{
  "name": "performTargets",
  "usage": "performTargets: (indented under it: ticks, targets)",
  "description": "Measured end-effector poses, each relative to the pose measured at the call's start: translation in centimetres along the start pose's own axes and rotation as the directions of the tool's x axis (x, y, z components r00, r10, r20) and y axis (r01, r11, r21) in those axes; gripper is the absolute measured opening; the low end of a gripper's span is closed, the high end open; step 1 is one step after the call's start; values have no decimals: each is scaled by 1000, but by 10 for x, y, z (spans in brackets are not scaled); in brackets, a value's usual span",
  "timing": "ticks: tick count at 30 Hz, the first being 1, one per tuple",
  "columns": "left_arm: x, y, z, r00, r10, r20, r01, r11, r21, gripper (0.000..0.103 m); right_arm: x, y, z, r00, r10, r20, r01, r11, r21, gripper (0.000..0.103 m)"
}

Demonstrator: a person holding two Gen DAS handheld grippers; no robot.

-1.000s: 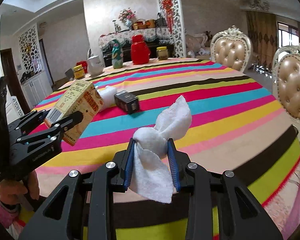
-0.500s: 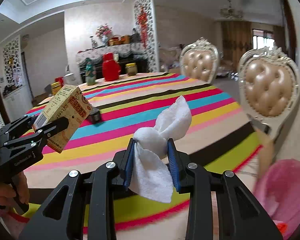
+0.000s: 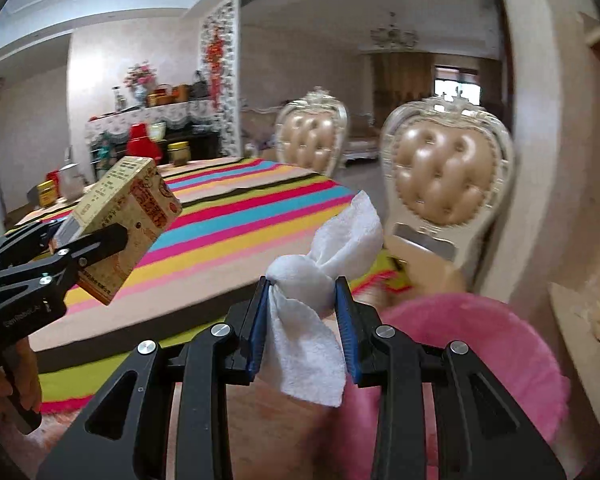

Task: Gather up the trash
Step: 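Carry the medicine box and tissue with both tools to the pink wastebasket, then open both tools over the wastebasket to drop the box and tissue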

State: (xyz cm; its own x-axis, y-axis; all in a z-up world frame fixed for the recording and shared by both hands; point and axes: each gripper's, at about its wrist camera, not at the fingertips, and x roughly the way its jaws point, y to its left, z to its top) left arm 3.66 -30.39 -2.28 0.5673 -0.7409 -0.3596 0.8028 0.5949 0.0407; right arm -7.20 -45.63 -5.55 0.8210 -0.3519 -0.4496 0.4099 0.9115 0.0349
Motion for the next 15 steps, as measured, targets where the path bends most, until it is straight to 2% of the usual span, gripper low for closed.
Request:
performTargets:
  ticks: [8, 10, 15]
  targets:
    - [31, -68, 14, 990, -138, -10, 138, 990, 26, 49, -13, -65, -14, 993, -114, -23, 115, 992, 56, 32]
    - [39, -85, 18, 984, -176, -25, 177, 984, 26, 49, -14, -84, -20, 988, -150, -35, 152, 986, 69, 32]
    - [62, -125, 21, 964, -260, -61, 262, 965, 23, 49, -16, -122, -33, 983, -173, -64, 180, 975, 127, 33]
